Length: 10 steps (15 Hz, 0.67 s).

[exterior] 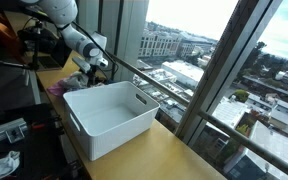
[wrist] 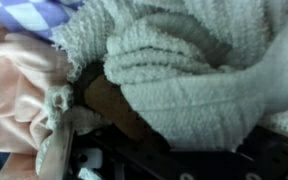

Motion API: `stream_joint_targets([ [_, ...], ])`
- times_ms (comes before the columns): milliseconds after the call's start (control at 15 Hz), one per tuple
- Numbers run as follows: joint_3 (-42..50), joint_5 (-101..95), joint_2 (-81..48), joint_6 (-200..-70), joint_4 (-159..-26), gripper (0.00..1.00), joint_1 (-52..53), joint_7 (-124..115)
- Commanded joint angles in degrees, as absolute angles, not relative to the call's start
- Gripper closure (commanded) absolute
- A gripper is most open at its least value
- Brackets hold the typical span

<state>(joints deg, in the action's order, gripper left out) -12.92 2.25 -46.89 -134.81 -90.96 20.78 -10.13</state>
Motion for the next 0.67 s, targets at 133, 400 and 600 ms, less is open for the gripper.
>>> stream_joint_targets([
  [133,-12.6,2.3,-38.4,-136.3,-99.1,0.00,20.2,-8.8],
  [400,-12.4,1.7,-34.0,-136.5,-102.9,0.00,20.4,-8.9],
  [600,-12.2,1.2,-30.2,-136.3,-105.8,0.00,20.3,-9.0],
])
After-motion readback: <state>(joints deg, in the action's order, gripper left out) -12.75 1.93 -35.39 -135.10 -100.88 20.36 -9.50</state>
